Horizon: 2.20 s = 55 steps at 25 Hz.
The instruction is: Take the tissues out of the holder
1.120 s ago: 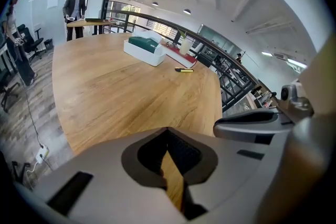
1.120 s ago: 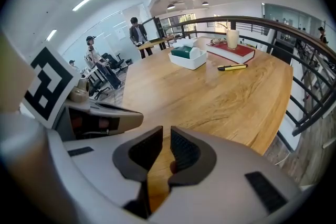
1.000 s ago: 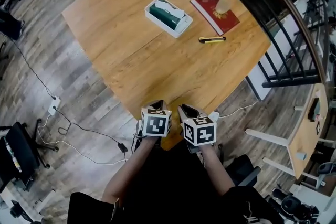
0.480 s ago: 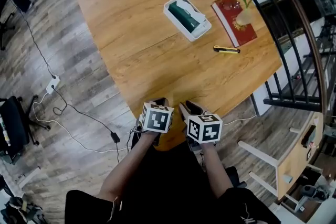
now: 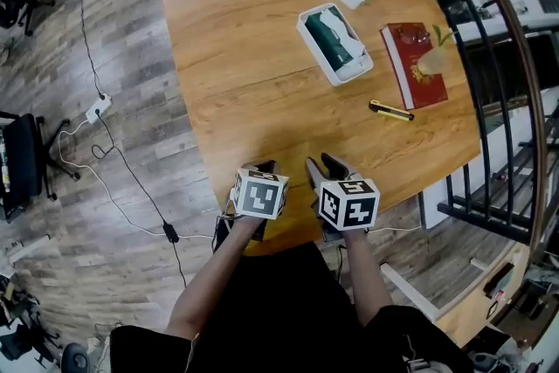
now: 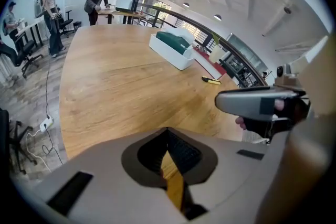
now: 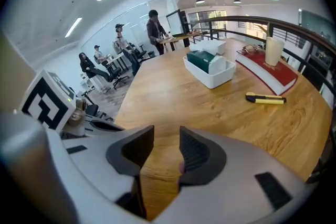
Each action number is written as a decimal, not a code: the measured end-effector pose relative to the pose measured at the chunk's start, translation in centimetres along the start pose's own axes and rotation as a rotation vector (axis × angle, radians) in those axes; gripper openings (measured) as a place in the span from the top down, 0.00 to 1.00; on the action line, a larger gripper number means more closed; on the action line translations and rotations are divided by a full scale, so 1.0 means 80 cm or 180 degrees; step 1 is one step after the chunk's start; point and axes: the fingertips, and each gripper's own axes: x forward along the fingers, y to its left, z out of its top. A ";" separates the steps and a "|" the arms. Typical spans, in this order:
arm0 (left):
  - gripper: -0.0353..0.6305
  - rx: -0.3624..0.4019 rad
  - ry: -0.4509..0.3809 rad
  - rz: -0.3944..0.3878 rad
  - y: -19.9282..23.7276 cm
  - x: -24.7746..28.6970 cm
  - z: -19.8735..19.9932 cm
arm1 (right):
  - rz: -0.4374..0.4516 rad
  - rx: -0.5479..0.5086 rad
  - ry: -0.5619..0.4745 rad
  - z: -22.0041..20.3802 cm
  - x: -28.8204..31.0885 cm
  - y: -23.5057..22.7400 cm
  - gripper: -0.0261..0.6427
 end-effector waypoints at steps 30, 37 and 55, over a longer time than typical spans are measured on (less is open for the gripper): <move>0.95 -0.0545 -0.0206 0.0099 0.010 -0.009 0.010 | -0.0463 -0.1234 0.0049 0.283 0.109 -0.173 0.43; 0.95 -0.0575 -0.0172 0.0052 0.019 -0.010 0.000 | -0.0461 -0.1470 0.0359 0.287 0.149 -0.177 0.37; 0.95 -0.0708 -0.0117 0.0027 0.046 -0.007 -0.008 | -0.0612 -0.1418 0.0725 0.283 0.195 -0.204 0.37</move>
